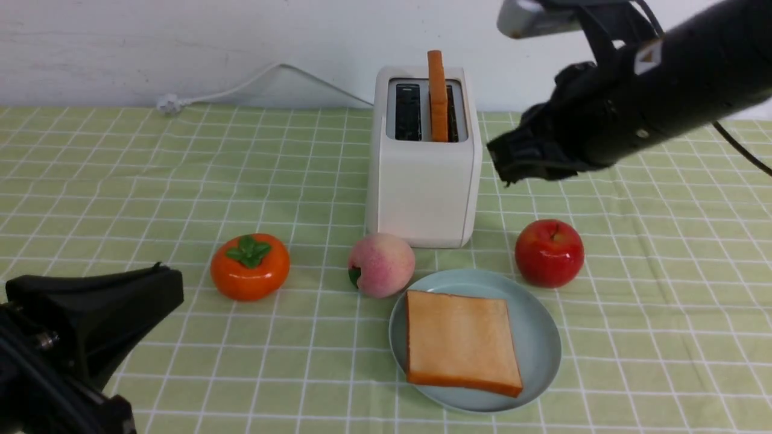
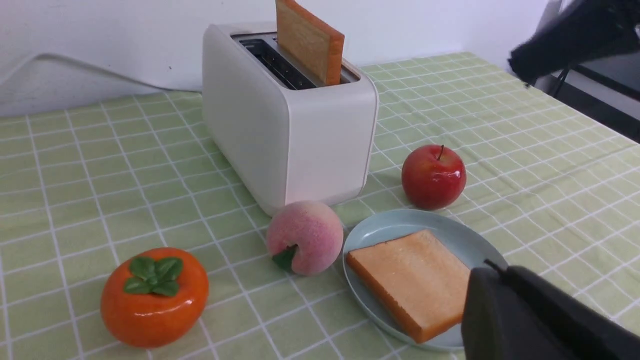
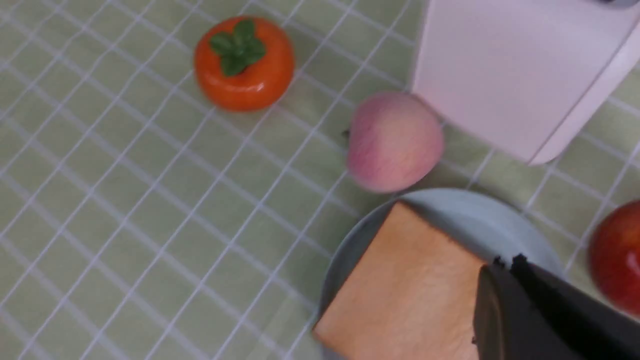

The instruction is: Take toasted bread from bread machine on green coffee tablecloth place on plate.

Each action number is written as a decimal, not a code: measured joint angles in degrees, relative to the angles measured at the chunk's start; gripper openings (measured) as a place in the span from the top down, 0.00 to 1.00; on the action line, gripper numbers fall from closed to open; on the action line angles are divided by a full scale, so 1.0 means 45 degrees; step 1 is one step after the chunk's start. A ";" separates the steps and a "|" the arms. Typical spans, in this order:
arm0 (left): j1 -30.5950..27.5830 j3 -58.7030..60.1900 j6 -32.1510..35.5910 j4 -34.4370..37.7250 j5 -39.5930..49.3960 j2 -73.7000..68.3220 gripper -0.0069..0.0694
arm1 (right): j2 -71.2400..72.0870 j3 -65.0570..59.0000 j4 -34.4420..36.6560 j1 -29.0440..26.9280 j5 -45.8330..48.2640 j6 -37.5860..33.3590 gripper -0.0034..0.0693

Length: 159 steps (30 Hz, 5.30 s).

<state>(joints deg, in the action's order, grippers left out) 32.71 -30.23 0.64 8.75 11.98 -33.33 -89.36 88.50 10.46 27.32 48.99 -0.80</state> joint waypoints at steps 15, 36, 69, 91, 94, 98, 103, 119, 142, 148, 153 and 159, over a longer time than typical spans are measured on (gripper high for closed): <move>0.0000 0.0000 -0.0031 0.0376 -0.0315 0.0000 0.93 | -0.5651 0.4757 -0.3876 0.0014 -0.3194 0.3065 0.16; 0.0000 0.0000 -0.0031 0.0472 -0.0315 0.0000 0.93 | -0.6901 0.4755 -0.7803 0.0014 -0.5701 0.6620 0.79; 0.0000 0.0000 -0.0031 0.1478 0.0069 0.0000 0.93 | 0.2680 -0.2928 0.0091 0.0637 0.2306 0.0050 0.79; 0.0000 0.0004 -0.0031 0.1333 0.0455 0.0000 0.92 | -0.1592 -0.4159 1.0495 -0.2709 -0.0140 -0.8669 0.79; 0.0000 0.0004 -0.0031 0.1333 0.0455 0.0000 0.92 | -0.2079 -0.4159 1.0603 -0.3024 -0.0385 -0.8684 0.79; 0.0000 0.0004 -0.0031 0.1333 0.0467 0.0000 0.92 | -0.2209 -0.4159 1.0540 -0.3146 -0.0516 -0.8684 0.79; 0.0000 0.0004 -0.0031 0.1333 0.0465 0.0000 0.92 | -0.2209 -0.4159 1.0376 -0.3146 -0.0739 -0.8684 0.66; 0.0000 0.0004 0.0045 0.1333 0.0524 0.0000 0.91 | -0.0764 -0.3742 0.4479 -0.3504 -0.0565 -0.5820 0.31; 0.0000 0.0488 0.0292 0.1368 0.0769 0.3998 0.93 | 0.8870 -0.3185 0.2511 -0.3530 0.5139 -0.2507 0.96; 0.0000 0.2279 0.0266 0.1378 0.1162 0.6368 0.93 | 1.2022 -0.5320 0.1554 -0.3530 0.5242 -0.0492 0.96; 0.0000 0.3443 0.0266 0.1378 0.1194 0.7012 0.93 | 1.4327 -0.7717 0.0653 -0.3530 0.5242 0.0876 0.96; 0.0000 0.4660 0.0266 0.1378 0.1210 0.7012 0.93 | 1.6081 -1.1235 0.0483 -0.3530 0.1894 0.1277 0.95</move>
<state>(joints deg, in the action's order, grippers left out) 32.71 -9.26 1.83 14.96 17.43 -1.77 -17.00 37.94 12.64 11.44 57.52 4.95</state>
